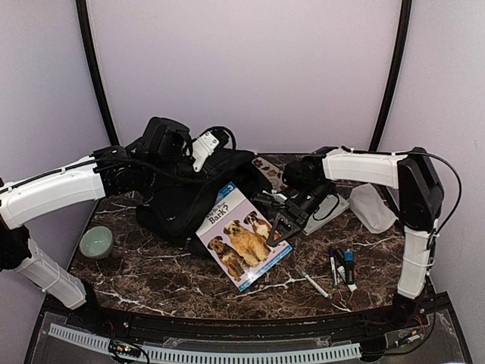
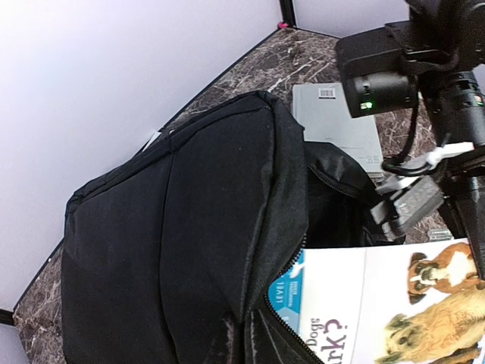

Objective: Pack the student bag
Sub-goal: Place the book in the largest pocket of the bag.

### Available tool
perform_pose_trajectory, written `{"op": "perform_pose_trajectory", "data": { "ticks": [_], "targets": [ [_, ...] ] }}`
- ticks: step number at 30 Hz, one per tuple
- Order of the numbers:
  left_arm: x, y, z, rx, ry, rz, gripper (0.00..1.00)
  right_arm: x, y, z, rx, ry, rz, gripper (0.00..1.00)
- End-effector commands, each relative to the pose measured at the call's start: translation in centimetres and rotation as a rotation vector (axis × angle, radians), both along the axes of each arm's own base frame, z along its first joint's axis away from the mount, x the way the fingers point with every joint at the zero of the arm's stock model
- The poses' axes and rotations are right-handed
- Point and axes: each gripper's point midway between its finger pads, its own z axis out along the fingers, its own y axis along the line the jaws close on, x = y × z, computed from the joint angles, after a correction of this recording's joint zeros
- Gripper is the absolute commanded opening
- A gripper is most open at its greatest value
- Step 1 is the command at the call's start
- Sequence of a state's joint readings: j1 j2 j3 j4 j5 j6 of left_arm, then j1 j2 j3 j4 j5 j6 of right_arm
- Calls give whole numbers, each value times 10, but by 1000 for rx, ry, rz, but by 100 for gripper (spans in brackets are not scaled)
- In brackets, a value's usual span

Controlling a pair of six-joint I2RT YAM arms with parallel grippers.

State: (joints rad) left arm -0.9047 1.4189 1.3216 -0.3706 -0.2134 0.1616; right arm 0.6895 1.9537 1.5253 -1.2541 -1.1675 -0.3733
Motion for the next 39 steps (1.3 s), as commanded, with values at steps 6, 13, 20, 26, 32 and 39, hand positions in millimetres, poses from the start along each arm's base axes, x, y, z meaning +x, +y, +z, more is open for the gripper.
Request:
{"op": "perform_pose_trajectory", "data": {
  "ticks": [6, 13, 20, 26, 32, 39],
  "targets": [
    [-26, -32, 16, -3, -83, -132, 0, 18, 20, -8, -40, 120, -62, 0],
    [-37, -40, 12, -33, -59, -158, 0, 48, 35, -12, -35, 232, -162, 0],
    [-45, -43, 25, -73, -68, -205, 0, 71, 53, -19, -79, 237, -215, 0],
    [-44, -44, 22, -59, -80, -213, 0, 73, 72, -28, -103, 235, -238, 0],
    [-40, -43, 16, -52, -103, -196, 0, 46, 90, -19, -86, 182, -154, 0],
    [-31, -42, 18, -34, -166, -177, 0, 18, 79, -22, -90, 191, -121, 0]
  ]
}}
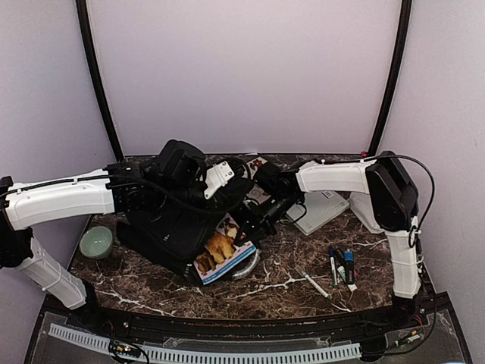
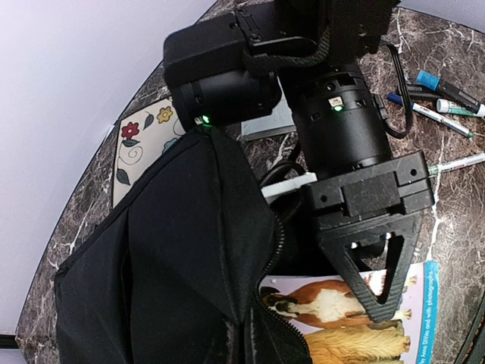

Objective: Pack the student bag
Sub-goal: Place the book in the largest pocket of the bag.

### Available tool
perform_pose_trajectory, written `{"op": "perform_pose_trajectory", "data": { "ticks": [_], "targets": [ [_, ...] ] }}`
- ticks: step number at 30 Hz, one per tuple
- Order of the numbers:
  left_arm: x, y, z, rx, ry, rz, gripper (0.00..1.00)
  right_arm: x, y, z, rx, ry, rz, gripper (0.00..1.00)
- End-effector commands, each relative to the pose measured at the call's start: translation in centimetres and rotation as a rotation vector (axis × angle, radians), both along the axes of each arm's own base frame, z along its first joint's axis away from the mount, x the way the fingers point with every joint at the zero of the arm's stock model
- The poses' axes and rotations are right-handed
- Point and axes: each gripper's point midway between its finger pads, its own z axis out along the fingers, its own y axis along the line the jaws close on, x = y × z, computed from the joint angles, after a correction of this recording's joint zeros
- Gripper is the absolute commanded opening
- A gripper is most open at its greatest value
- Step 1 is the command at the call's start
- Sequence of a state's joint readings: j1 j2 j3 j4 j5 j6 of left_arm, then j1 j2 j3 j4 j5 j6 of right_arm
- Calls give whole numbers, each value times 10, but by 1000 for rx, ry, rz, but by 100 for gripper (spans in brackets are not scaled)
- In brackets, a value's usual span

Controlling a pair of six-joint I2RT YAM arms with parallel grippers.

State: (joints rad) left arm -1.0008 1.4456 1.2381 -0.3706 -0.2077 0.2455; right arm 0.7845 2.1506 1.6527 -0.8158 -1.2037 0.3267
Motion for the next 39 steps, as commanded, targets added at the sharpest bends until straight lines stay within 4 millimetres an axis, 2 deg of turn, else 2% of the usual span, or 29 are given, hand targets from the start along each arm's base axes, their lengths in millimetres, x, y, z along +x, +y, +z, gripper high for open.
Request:
{"op": "perform_pose_trajectory", "data": {
  "ticks": [1, 3, 6, 10, 13, 17, 23, 28, 32, 35, 39],
  "targets": [
    [6, -19, 67, -184, -184, -42, 0, -16, -4, 14, 77, -53, 31, 0],
    [5, -19, 67, -180, -202, -62, 0, -23, -8, 26, 127, -37, 50, 0],
    [-11, -26, 70, -214, -207, -164, 0, -27, -8, 37, 160, -25, 59, 0],
    [-34, -29, 81, -297, -255, -297, 0, -25, 9, 42, 167, -19, 64, 0],
    [-39, -27, 89, -328, -270, -315, 0, -15, 24, 40, 156, -18, 42, 0],
    [-42, -25, 91, -321, -257, -320, 0, 0, 37, 21, 112, -45, 16, 0],
    [-44, -20, 91, -337, -264, -314, 0, 22, 34, -27, 22, -34, -51, 2],
    [-41, -19, 80, -328, -263, -295, 0, 28, 32, -40, -10, -49, -56, 22],
    [-37, -16, 62, -313, -260, -266, 0, 29, 26, -43, -34, -91, -60, 42],
    [-33, -12, 50, -317, -243, -244, 0, 31, 16, -50, -74, -140, -79, 50],
    [-24, -2, 39, -346, -195, -195, 0, 36, 1, -48, -123, -218, -122, 60]
  ]
}}
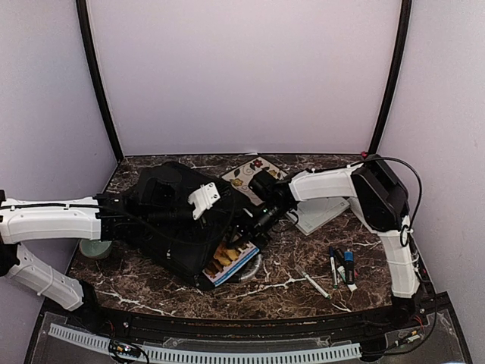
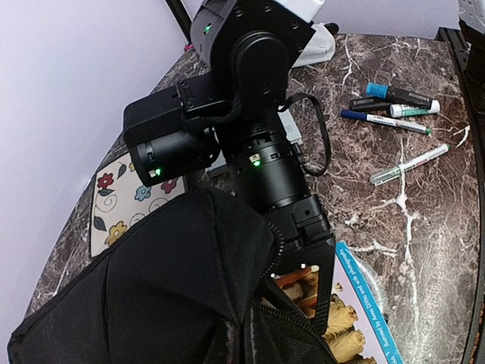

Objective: Pack the student bag
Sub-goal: Place the book in the largest pocket of the bag.

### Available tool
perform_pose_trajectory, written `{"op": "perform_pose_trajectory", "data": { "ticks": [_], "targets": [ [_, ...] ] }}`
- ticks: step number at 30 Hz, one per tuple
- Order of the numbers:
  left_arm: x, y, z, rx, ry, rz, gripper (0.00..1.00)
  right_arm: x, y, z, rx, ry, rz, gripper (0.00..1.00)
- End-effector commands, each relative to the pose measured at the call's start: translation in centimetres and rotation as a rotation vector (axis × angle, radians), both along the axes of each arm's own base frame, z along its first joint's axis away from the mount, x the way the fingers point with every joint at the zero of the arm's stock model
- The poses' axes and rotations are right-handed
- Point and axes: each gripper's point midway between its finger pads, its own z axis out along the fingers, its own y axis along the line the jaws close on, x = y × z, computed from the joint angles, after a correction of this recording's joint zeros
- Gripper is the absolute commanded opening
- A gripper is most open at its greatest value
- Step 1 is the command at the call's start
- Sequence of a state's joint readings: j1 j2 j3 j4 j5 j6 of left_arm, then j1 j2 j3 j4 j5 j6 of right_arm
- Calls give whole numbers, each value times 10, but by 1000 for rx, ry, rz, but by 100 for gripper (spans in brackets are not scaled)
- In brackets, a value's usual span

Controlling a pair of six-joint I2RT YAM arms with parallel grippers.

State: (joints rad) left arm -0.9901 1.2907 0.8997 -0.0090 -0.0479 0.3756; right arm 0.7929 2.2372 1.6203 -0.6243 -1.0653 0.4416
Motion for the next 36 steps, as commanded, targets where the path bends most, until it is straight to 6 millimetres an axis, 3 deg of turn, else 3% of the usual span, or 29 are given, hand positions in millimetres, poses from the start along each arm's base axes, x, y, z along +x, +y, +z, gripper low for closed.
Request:
{"op": "perform_pose_trajectory", "data": {
  "ticks": [1, 5, 9, 15, 19, 23, 26, 31, 36],
  "targets": [
    [7, 0, 57, -238, -56, 6, 0, 18, -16, 13, -36, -186, -48, 62],
    [23, 13, 51, -283, 17, 86, 0, 29, -33, 23, -82, -320, -71, 64],
    [27, 9, 41, -273, 86, 105, 0, 35, -46, 32, -93, -405, -74, 66],
    [18, 2, 29, -243, 151, 44, 0, 37, -67, 38, -98, -564, -3, 59],
    [11, 4, 31, -236, 168, -10, 0, 26, -80, 55, -11, -718, 97, 52],
    [15, 12, 36, -253, 178, 0, 0, 13, -93, 77, 103, -1024, 280, 51],
    [11, 13, 35, -241, 230, -17, 0, -13, -103, 88, 220, -1260, 508, 53],
    [6, 17, 34, -227, 360, 11, 0, -19, -86, 91, 221, -1404, 672, 52],
    [2, 22, 36, -241, 460, 77, 0, -42, -49, 67, 235, -1475, 841, 56]
  ]
}}
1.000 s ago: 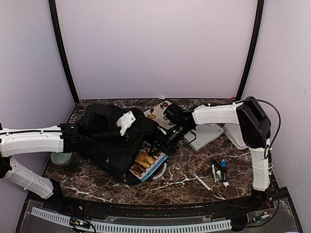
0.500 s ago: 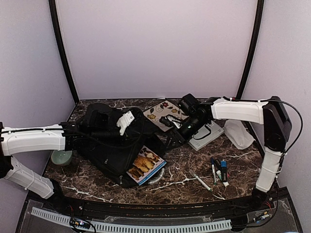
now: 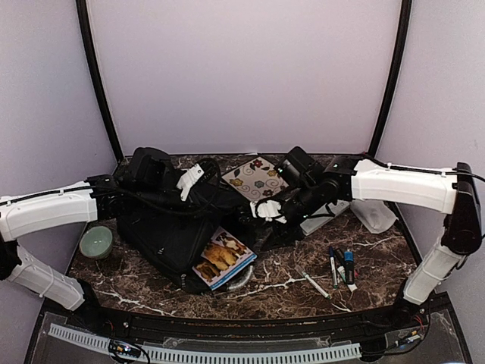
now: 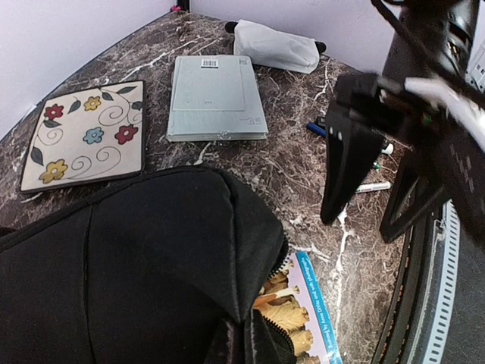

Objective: Pack the student bag
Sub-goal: Place the book in the largest pocket of the bag, then adjust the book in the largest pocket of the bag.

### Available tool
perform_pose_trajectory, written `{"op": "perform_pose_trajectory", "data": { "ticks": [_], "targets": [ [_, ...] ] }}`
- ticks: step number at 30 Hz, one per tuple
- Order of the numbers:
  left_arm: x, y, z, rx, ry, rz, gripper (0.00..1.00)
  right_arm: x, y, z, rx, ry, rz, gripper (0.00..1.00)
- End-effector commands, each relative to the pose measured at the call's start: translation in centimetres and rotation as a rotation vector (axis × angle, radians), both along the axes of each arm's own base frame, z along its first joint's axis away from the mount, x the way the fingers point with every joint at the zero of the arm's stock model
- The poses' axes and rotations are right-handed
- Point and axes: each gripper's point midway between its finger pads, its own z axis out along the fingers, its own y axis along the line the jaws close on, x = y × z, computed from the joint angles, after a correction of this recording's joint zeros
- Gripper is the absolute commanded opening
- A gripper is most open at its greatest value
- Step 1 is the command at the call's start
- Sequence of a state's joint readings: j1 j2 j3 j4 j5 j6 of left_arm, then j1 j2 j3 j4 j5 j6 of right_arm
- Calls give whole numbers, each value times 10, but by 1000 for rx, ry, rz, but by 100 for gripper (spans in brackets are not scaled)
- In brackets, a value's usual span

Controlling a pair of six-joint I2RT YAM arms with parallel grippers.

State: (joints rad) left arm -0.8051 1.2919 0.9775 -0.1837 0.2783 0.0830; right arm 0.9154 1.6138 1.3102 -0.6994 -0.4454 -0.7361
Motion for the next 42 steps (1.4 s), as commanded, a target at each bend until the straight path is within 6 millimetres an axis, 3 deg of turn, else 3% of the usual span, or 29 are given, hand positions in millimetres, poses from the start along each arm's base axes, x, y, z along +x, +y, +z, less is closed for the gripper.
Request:
{"op": "perform_pose_trajectory", "data": {
  "ticks": [1, 5, 11, 23, 29, 33, 42],
  "targets": [
    [-4, 3, 34, -74, 68, 56, 0, -9, 30, -23, -58, -186, 134, 57],
    [-9, 8, 32, -70, 113, 76, 0, -14, 50, -45, -80, -275, 164, 56],
    [-12, 10, 37, -81, 120, 80, 0, -14, 65, -58, -80, -321, 186, 54],
    [-12, 11, 38, -69, 120, 77, 0, -30, 69, -85, -135, -331, 283, 56],
    [-15, 10, 35, -74, 128, 61, 0, -7, 95, -83, -114, -370, 148, 52],
    [-17, 7, 35, -79, 134, 40, 0, 19, 110, -80, -101, -442, 44, 44],
    [-22, 2, 38, -95, 130, -6, 0, 62, 128, -66, 7, -555, -152, 30]
  ]
}}
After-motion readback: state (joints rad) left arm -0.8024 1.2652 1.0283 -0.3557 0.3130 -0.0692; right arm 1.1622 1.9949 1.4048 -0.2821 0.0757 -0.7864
